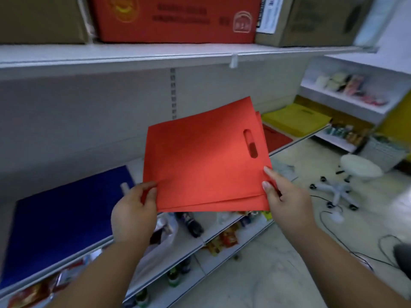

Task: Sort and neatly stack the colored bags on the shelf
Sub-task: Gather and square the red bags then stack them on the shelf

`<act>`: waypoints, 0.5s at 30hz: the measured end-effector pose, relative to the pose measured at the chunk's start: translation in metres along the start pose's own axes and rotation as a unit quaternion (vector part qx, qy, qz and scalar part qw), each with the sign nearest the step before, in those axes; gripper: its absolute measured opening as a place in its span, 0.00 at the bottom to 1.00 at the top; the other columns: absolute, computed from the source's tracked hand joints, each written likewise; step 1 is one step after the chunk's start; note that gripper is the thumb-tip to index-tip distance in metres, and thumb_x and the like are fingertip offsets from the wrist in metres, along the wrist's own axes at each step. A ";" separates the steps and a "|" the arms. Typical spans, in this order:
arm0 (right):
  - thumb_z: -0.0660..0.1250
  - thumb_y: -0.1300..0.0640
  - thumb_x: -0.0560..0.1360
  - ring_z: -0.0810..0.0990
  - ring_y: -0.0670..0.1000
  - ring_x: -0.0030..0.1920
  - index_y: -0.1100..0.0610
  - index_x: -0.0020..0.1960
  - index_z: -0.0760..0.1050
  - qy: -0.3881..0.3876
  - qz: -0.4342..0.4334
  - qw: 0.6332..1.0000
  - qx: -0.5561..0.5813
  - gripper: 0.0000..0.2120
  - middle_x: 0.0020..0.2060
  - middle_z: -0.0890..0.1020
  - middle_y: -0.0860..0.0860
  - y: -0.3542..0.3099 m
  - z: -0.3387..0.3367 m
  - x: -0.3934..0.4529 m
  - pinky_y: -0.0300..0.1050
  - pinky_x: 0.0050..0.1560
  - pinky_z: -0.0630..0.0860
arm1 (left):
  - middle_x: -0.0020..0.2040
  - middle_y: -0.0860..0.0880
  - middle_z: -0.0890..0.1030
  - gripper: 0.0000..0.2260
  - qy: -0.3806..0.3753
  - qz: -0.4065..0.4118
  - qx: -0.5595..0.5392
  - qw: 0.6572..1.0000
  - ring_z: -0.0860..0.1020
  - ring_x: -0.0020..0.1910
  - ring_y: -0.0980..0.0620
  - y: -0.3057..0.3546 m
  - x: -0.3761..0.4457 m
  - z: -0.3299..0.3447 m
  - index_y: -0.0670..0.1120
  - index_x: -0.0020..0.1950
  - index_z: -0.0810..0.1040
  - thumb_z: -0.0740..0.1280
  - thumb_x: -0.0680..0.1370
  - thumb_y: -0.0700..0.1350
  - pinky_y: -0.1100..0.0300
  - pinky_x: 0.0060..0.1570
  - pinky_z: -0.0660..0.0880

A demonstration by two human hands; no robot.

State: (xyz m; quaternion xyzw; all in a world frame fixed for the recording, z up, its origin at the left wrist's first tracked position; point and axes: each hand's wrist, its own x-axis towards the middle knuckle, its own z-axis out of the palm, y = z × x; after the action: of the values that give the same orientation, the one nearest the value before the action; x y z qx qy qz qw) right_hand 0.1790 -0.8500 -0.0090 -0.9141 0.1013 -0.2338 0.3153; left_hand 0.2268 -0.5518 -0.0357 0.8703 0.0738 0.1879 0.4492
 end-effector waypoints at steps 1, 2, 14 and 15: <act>0.64 0.51 0.79 0.80 0.49 0.56 0.44 0.69 0.73 -0.003 0.012 1.000 -0.007 0.18 0.59 0.82 0.48 0.015 -0.004 0.011 0.44 0.56 0.76 | 0.49 0.52 0.82 0.10 -0.009 0.005 0.002 1.000 0.74 0.43 0.55 0.008 0.006 0.020 0.53 0.58 0.81 0.64 0.80 0.48 0.60 0.42 0.67; 0.64 0.51 0.79 0.80 0.49 0.56 0.44 0.69 0.72 -0.006 0.024 1.000 -0.015 0.18 0.60 0.81 0.48 0.029 -0.008 0.023 0.44 0.55 0.75 | 0.50 0.50 0.83 0.10 -0.018 0.009 0.000 1.000 0.75 0.44 0.54 0.014 0.015 0.040 0.53 0.58 0.81 0.64 0.80 0.49 0.59 0.43 0.68; 0.63 0.51 0.80 0.80 0.49 0.54 0.45 0.70 0.72 0.018 0.099 0.994 -0.035 0.19 0.60 0.81 0.47 0.167 -0.043 0.193 0.50 0.56 0.77 | 0.53 0.52 0.80 0.10 -0.092 0.043 -0.044 0.994 0.77 0.48 0.50 0.119 0.114 0.260 0.49 0.60 0.80 0.65 0.80 0.47 0.58 0.48 0.72; 0.63 0.51 0.80 0.79 0.48 0.56 0.45 0.70 0.72 0.013 0.101 0.994 -0.033 0.19 0.61 0.80 0.46 0.178 -0.043 0.207 0.49 0.57 0.77 | 0.52 0.52 0.79 0.10 -0.088 0.045 -0.039 0.994 0.76 0.48 0.50 0.127 0.119 0.273 0.49 0.60 0.80 0.66 0.80 0.46 0.59 0.48 0.70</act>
State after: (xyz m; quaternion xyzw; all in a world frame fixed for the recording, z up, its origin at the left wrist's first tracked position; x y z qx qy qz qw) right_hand 0.3309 -1.0804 -0.0150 -0.9060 0.2046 -0.2094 0.3059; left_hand 0.4386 -0.7966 -0.0457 0.8676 -0.0133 0.1332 0.4789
